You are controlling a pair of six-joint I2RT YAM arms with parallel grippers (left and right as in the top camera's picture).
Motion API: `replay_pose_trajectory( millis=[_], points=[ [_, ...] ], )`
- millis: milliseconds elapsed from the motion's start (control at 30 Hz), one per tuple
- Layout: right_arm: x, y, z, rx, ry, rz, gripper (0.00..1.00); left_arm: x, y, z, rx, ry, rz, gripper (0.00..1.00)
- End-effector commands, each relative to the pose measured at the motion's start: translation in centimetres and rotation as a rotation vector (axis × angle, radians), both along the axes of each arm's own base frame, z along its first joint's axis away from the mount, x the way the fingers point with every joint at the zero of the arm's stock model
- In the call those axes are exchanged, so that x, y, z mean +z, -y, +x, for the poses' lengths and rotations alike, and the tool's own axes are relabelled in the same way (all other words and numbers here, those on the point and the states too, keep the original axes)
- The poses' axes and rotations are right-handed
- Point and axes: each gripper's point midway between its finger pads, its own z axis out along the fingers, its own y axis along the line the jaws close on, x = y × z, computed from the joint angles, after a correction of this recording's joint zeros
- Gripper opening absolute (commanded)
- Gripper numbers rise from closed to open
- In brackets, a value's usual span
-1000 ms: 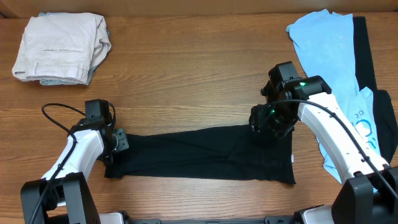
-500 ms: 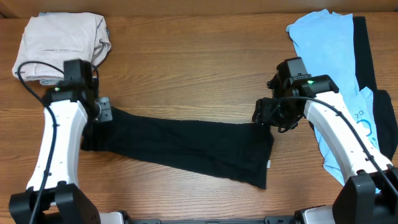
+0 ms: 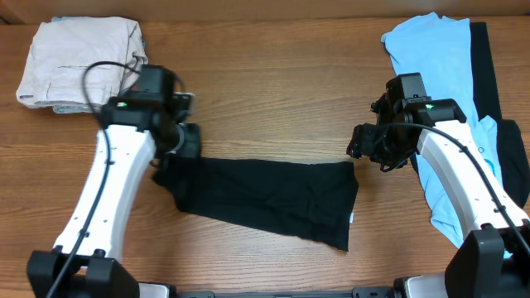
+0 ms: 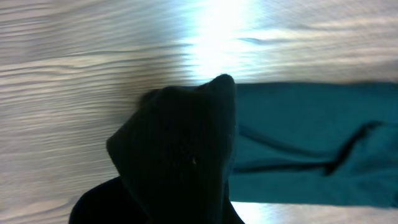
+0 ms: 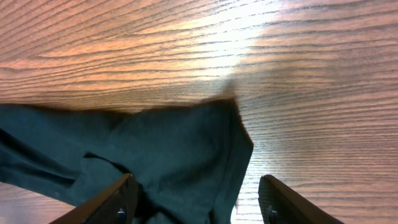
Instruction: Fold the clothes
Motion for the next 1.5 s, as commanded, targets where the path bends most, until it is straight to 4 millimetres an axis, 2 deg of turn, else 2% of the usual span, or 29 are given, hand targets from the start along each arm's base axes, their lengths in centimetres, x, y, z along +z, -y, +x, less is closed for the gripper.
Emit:
replay_pose_trajectory(
  millis=[0, 300, 467, 533, 567, 667, 733, 800, 833, 967, 1100, 1300, 1467],
  points=[
    [1.3, 0.0, 0.9, -0.006, 0.05, 0.011, 0.66, -1.3, 3.4, -0.1, -0.023, -0.061, -0.052, 0.04],
    [1.4, -0.1, 1.3, -0.006, 0.068, 0.012, 0.66, -5.5, 10.7, -1.6, -0.122, -0.209, -0.154, 0.04],
    [1.3, 0.2, 1.5, -0.009, 0.073, -0.002, 0.66, -5.7, 12.6, -2.2, -0.138, -0.228, -0.195, 0.04],
    [1.3, 0.2, 1.5, -0.009, 0.077, -0.002, 0.66, -5.6, 13.0, -2.4, -0.144, -0.233, -0.21, 0.08],
    [1.4, 0.2, 1.6, -0.009, 0.078, -0.002, 0.66, -5.5, 13.3, -2.5, -0.149, -0.238, -0.218, 0.18],
    [1.4, 0.2, 1.6, -0.009, 0.079, -0.002, 0.66, -5.2, 14.3, -3.1, -0.166, -0.259, -0.266, 0.6],
    [1.4, 0.2, 1.6, -0.009, 0.079, -0.003, 0.66, -4.9, 14.9, -3.4, -0.178, -0.269, -0.299, 0.82],
    [1.3, 0.2, 1.5, -0.012, 0.076, -0.005, 0.66, -4.8, 15.3, -3.4, -0.209, -0.258, -0.311, 0.97],
    [1.3, 0.2, 1.4, -0.027, 0.066, -0.003, 0.66, -4.8, 15.5, -3.3, -0.229, -0.249, -0.311, 1.0],
    [0.9, 0.1, 0.0, -0.059, -0.004, 0.011, 0.66, -4.5, 15.8, -2.8, -0.246, -0.22, -0.318, 1.0],
    [-0.1, 0.0, -2.5, -0.078, -0.111, 0.022, 0.66, -2.8, 16.1, -1.3, -0.261, -0.162, -0.328, 1.0],
    [-3.0, -0.8, -6.1, -0.099, -0.247, 0.073, 0.66, 1.0, 15.6, 2.3, -0.289, -0.007, -0.26, 1.0],
    [-5.6, -0.8, -8.0, -0.166, -0.309, 0.076, 0.66, 2.7, 15.0, 4.0, -0.315, 0.082, -0.201, 1.0]
  ],
)
